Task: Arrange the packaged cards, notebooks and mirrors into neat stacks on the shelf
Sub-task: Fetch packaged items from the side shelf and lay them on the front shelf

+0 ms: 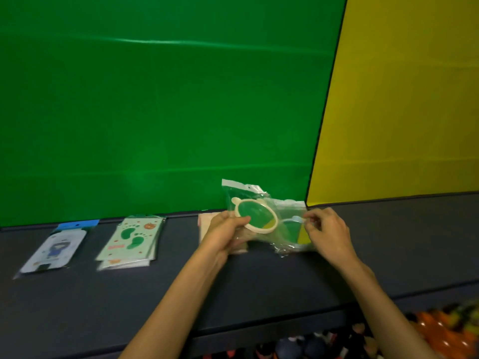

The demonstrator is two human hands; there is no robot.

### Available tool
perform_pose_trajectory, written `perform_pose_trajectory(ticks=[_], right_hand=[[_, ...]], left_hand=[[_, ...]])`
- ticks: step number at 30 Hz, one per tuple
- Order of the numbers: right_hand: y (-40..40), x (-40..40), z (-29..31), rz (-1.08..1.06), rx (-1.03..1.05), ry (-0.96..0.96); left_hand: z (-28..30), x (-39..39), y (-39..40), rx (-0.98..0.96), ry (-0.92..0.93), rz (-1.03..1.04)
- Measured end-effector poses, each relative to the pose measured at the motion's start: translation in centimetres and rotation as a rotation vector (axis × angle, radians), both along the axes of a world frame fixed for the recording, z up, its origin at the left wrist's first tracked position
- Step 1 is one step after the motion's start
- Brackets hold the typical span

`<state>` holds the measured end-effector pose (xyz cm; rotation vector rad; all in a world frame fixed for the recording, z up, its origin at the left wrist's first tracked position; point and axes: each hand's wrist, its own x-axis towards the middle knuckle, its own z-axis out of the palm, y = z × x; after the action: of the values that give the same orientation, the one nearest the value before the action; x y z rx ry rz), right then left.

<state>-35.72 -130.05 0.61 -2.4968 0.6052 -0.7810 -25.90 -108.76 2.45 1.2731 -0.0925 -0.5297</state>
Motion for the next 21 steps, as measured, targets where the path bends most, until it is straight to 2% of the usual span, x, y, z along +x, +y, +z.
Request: perform_pose_trajectory(ticks=[5, 12, 16, 21], right_hand=[[-3.4, -2.1, -0.2, 0.004, -0.011, 0.033], [-5.0, -3.0, -0.8, 0.028, 0.002, 0.05], [-5.0, -2.8, -0.9, 0.057, 0.01, 0.055], [-4.3, -2.2, -1.0, 0.097, -0.012, 0.052]], left_hand=[[-1.2, -0.7, -5.3, 0.002, 0.034, -0.035], [-2.9, -0.7, -8.3, 0.255, -0.141, 0.03], [-3.3, -0.1, -8.5, 0.554, -0.337, 0.032], [-3.0, -0.6, -8.6, 1.069, -0.704, 0.028]])
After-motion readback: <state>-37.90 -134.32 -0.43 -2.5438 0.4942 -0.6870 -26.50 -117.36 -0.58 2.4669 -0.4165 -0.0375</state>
